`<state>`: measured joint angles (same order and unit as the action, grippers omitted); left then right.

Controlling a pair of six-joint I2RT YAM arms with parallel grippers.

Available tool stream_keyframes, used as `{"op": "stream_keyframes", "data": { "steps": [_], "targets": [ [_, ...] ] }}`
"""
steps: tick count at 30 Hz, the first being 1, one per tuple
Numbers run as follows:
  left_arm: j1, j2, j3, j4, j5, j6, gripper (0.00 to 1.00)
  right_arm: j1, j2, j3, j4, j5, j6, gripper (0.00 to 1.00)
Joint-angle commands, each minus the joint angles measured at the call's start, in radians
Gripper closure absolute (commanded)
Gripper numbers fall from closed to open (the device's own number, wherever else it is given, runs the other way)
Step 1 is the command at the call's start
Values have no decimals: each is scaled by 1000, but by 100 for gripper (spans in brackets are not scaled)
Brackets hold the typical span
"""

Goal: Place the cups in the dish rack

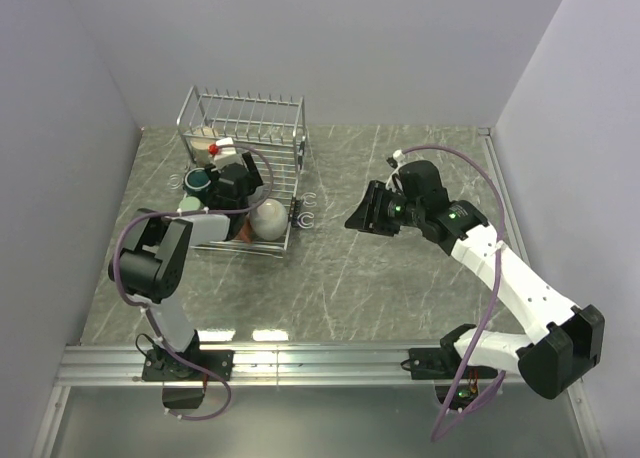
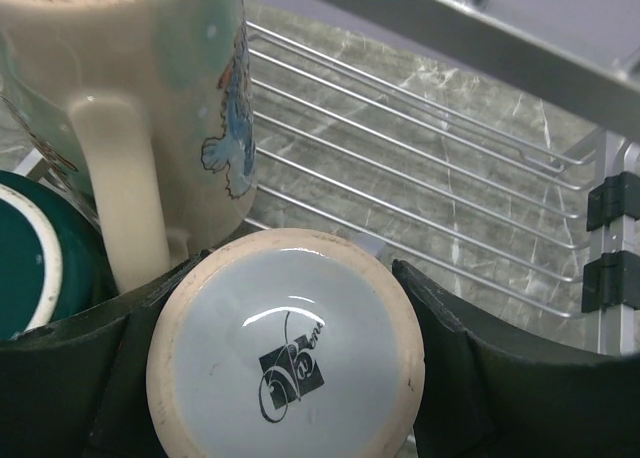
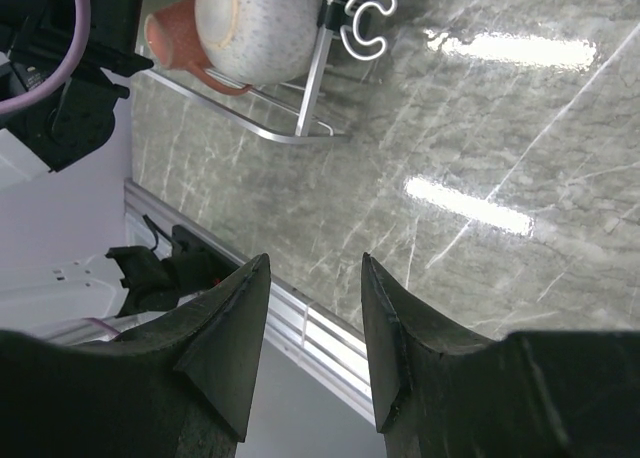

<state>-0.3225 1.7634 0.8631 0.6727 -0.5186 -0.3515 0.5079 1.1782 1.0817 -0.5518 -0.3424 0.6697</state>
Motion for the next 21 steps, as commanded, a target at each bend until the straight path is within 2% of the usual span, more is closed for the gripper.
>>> {"op": "stream_keyframes", "data": {
  "steps": [1, 4, 5, 6, 8, 9, 11, 12, 17, 20, 21],
  "targets": [
    [7, -2, 45, 79, -2, -9, 100, 0, -2, 49, -2, -13, -27, 51],
    [5, 5, 48, 59, 32, -4, 99, 0, -3, 37, 3, -18, -32, 51],
    [5, 7, 53, 47, 29, -6, 96, 0, -3, 35, 3, -18, -33, 51],
    [5, 8, 63, 28, 16, -10, 83, 0, -3, 32, 4, -20, -36, 51],
    [5, 13, 74, -7, 9, -17, 71, 0, -5, 29, 7, -20, -39, 51],
    [5, 10, 80, -16, 28, -12, 59, 1, -6, 26, 9, -23, -42, 51],
    [5, 1, 83, -44, 61, -17, 47, 0, -6, 24, 9, -23, -45, 51],
    [3, -4, 86, -47, 89, -14, 36, 1, -8, 24, 7, -21, -47, 51],
    [-9, -22, 77, -82, 92, -20, 26, -2, -18, 9, 15, -21, -55, 51],
    [-18, -36, 85, -116, 104, -18, 1, -2, -23, 1, 19, -27, -56, 50],
    [-27, -48, 85, -131, 100, -17, 0, 0, -26, -3, 21, -27, -61, 50]
  ]
}}
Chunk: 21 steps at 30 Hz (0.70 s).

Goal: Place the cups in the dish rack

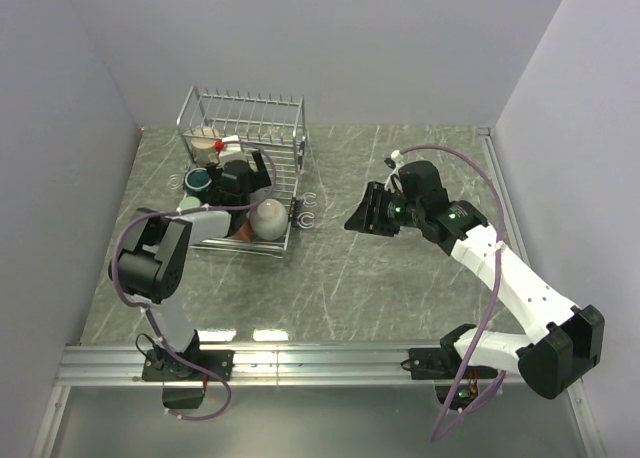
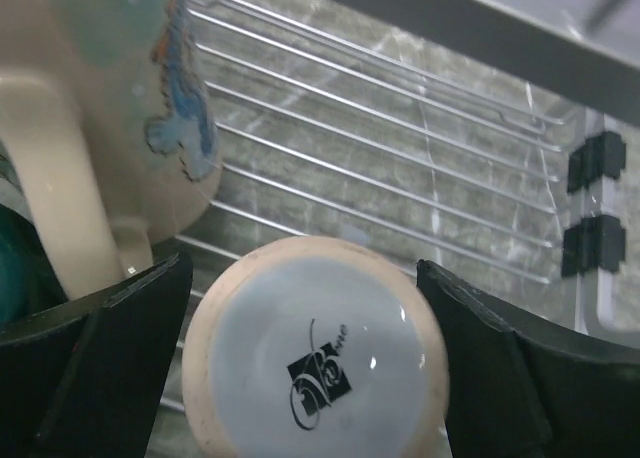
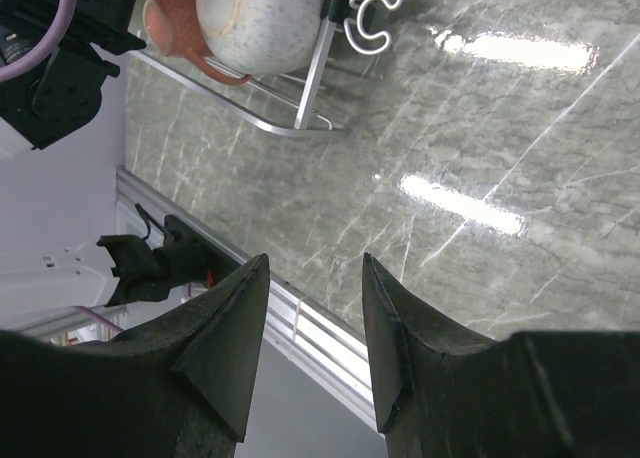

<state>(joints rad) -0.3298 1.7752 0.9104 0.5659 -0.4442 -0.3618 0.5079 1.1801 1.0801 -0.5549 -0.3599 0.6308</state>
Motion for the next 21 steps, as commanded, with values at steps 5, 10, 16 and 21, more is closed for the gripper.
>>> {"op": "stream_keyframes", "data": {
  "steps": [5, 10, 16, 21],
  "targets": [
    [-49, -103, 30, -64, -16, -17, 0, -2, -39, -14, 36, -14, -29, 50],
    [-64, -164, 35, -125, -53, -25, 1, -2, -53, -28, 53, -24, -37, 50],
    [-74, -220, 64, -192, -106, 0, 1, -2, -71, -39, 67, -28, -48, 50],
    [-74, -324, 87, -308, -143, -9, 1, 0, -92, -8, 58, -21, -63, 51]
  ]
}}
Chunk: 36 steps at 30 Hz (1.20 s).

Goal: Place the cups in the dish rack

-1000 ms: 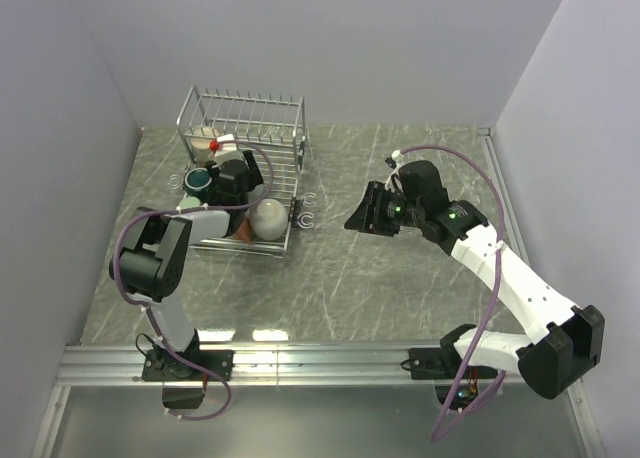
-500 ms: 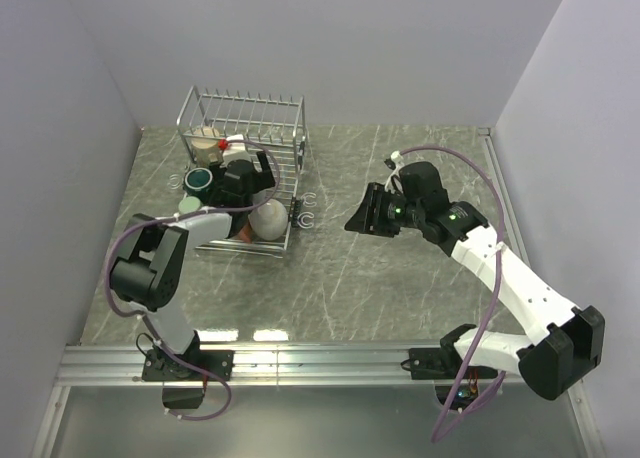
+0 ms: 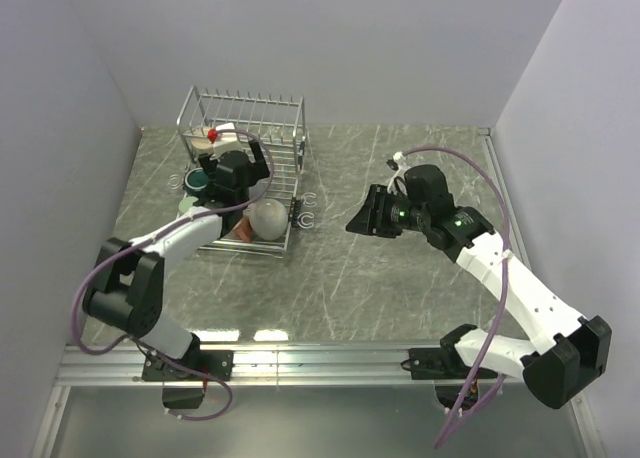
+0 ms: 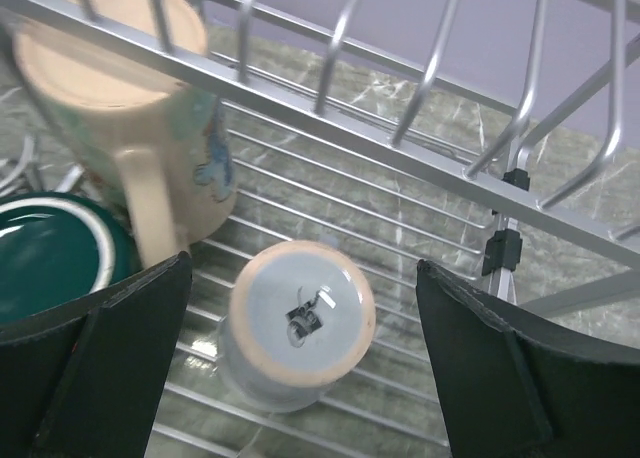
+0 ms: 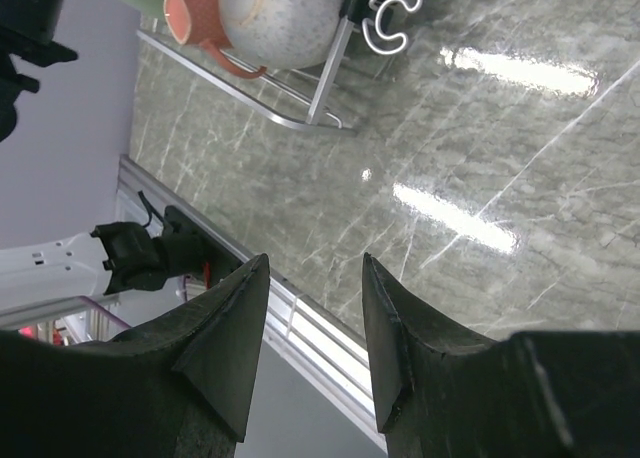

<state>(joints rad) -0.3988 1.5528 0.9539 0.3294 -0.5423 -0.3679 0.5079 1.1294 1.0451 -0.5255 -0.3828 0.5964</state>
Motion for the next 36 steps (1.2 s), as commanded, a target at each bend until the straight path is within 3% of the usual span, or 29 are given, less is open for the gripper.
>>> {"op": "stream_keyframes", "data": {
  "steps": [1, 7, 15, 19, 22, 26, 29, 33, 36],
  "targets": [
    [-5, -126, 45, -91, -39, -9, 0, 0, -43, 42, 13, 1, -30, 50],
    [-28, -344, 46, -271, -50, -74, 1, -2, -89, 234, -50, 39, -53, 48],
    [-28, -600, -78, -407, -238, -54, 1, -2, -215, 385, -146, 160, -118, 42],
    [-28, -720, -163, -483, -338, -107, 1, -2, -360, 296, -160, 235, -101, 31],
    [-26, -887, -301, -409, -283, -100, 1, -2, -437, 244, -198, 353, -49, 26],
    [-26, -1052, -467, -290, -260, -74, 1, 0, -592, 121, -177, 381, -21, 10],
    [-26, -1054, -524, -288, -317, -95, 1, 0, -678, 35, -124, 397, 5, 3],
    [-25, -1053, -564, -302, -398, -193, 1, -2, -802, -94, 40, 300, -14, 0],
    [-23, -1076, -595, -299, -397, -258, 1, -2, -807, -106, 15, 332, 48, 0]
  ]
}}
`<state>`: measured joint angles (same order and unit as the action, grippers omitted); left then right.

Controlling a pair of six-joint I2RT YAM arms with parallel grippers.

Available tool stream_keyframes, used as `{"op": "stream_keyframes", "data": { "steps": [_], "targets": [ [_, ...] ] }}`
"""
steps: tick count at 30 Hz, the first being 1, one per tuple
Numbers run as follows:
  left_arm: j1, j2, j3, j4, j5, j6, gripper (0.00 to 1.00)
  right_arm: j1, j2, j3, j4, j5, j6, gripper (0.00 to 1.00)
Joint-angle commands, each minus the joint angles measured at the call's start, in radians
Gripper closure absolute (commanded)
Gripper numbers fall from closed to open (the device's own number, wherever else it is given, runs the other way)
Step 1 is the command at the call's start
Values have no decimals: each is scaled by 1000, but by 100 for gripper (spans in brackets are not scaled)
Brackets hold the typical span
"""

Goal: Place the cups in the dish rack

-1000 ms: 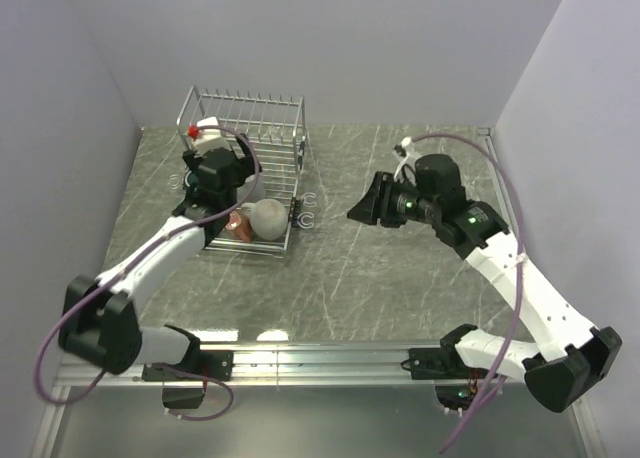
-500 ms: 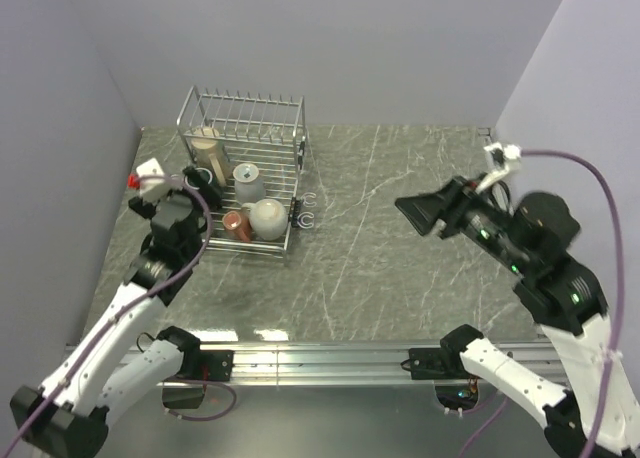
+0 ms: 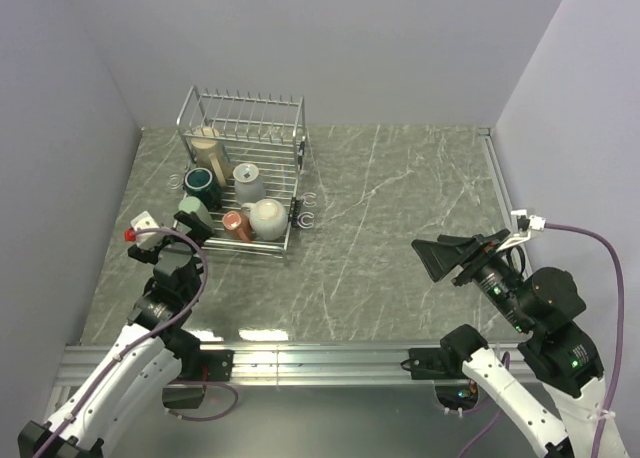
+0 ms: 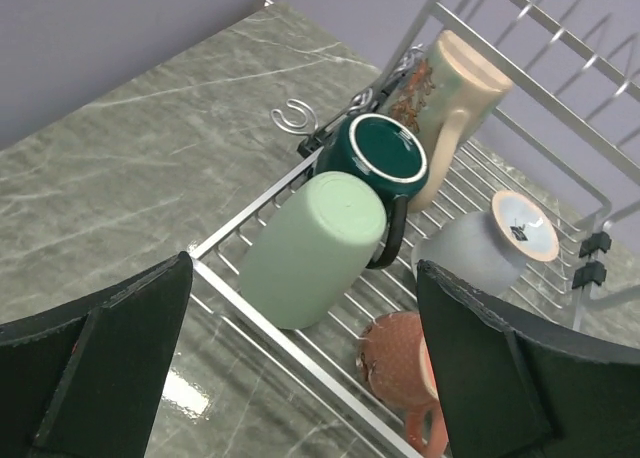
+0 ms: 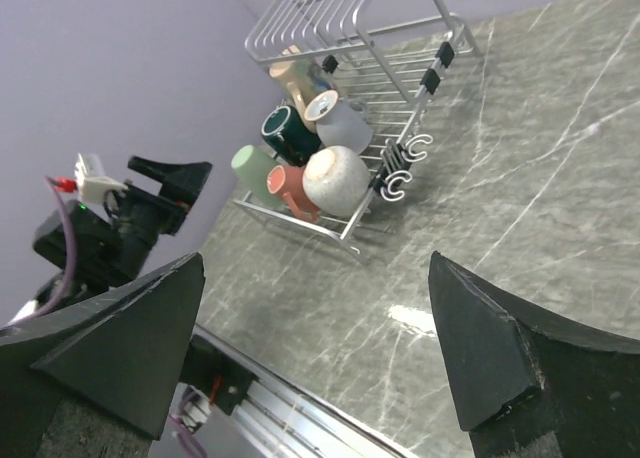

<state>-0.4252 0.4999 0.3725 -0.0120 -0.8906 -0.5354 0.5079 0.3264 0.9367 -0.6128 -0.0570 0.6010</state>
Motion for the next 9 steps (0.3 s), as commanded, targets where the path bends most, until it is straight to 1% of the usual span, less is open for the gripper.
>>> {"op": "stream_keyframes", "data": {
  "steps": [1, 2, 4, 6, 9],
  "targets": [
    [5, -29, -23, 24, -56, -118, 1, -2, 23, 23, 81, -10, 39, 0],
    [3, -37, -24, 15, -67, -153, 1, -2, 45, 39, 62, -4, 27, 0],
    [3, -41, -36, 21, -65, -147, 1, 0, 107, 89, -3, 19, 28, 0],
    [3, -38, -46, 40, -51, -101, 1, 0, 137, 103, -16, -6, 2, 0],
    [3, -8, -58, 87, -56, -25, 1, -2, 138, 77, 27, -30, -10, 0]
  ]
}}
